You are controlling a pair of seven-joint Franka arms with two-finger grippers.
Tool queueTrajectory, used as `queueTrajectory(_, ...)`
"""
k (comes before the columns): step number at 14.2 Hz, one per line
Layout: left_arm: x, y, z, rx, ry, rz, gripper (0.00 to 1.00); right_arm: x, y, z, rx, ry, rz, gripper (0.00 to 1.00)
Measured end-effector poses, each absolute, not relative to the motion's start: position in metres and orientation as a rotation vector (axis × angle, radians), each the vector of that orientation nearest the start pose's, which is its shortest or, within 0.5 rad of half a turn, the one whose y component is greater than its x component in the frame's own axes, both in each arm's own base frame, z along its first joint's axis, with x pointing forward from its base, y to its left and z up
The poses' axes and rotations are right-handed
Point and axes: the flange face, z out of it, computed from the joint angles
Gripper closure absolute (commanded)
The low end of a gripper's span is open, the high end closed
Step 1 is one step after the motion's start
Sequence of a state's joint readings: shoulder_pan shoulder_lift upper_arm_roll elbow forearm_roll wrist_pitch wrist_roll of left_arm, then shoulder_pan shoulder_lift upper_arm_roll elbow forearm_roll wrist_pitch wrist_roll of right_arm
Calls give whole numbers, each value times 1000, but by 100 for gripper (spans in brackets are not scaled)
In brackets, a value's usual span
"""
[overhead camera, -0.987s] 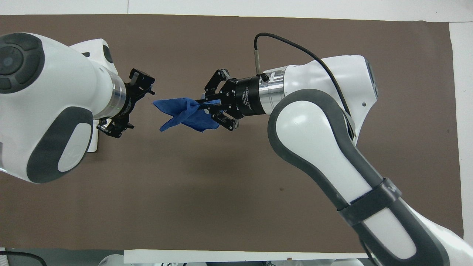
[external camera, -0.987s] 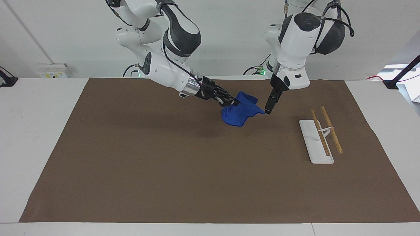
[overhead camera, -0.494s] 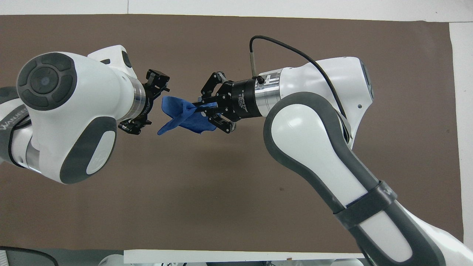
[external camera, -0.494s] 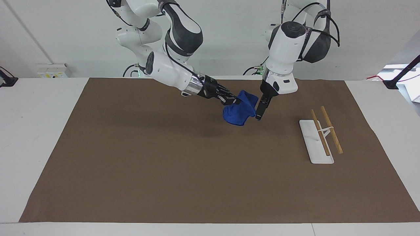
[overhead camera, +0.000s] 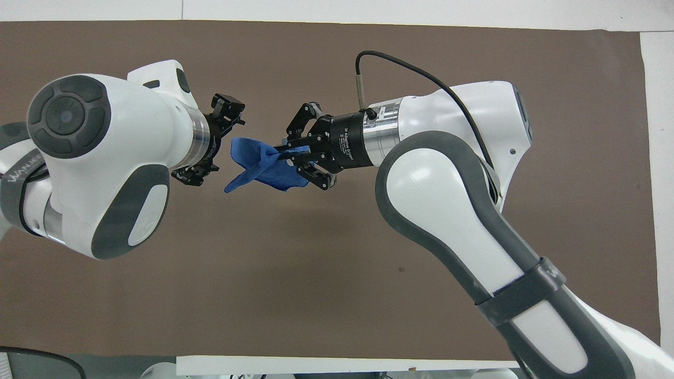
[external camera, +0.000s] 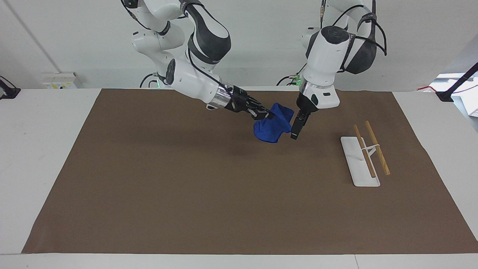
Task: Right arm passes towel to left arm to hang
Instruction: 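Grasp the towel with the left gripper beside the right gripper, then carry the towel to the rack with the left gripper while the right gripper withdraws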
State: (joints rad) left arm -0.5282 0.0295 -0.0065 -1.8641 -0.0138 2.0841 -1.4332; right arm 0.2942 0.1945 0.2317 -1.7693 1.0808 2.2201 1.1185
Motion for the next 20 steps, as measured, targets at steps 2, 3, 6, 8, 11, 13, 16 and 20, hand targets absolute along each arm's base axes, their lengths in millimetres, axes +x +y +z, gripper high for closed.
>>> queueTrajectory(2, 507, -304, 510, -2981, -1416, -154, 33, 550, 340, 495, -1844, 1250, 680, 100)
queueTrajectory(3, 507, -304, 508, -2987, -1398, -154, 40, 550, 340, 495, -1844, 1250, 680, 100)
queueTrajectory(6, 507, -305, 508, -2995, -1378, -154, 55, 550, 340, 495, -1844, 1250, 680, 100)
queueTrajectory(8, 506, -307, 508, -2999, -1369, -154, 74, 550, 340, 495, -1844, 1250, 680, 100)
queueTrajectory(11, 503, -310, 508, -3000, -1357, -149, 91, 550, 340, 495, -1844, 1250, 680, 100)
queueTrajectory(13, 501, -309, 505, -2986, -1348, -127, 98, 550, 340, 495, -1844, 1250, 680, 99)
queueTrajectory(16, 498, -307, 509, -2953, -1332, -83, 100, 550, 340, 495, -1844, 1250, 680, 69)
queueTrajectory(20, 504, -291, 541, -2918, -1334, -57, 100, 550, 340, 496, -1861, 1232, 664, 0)
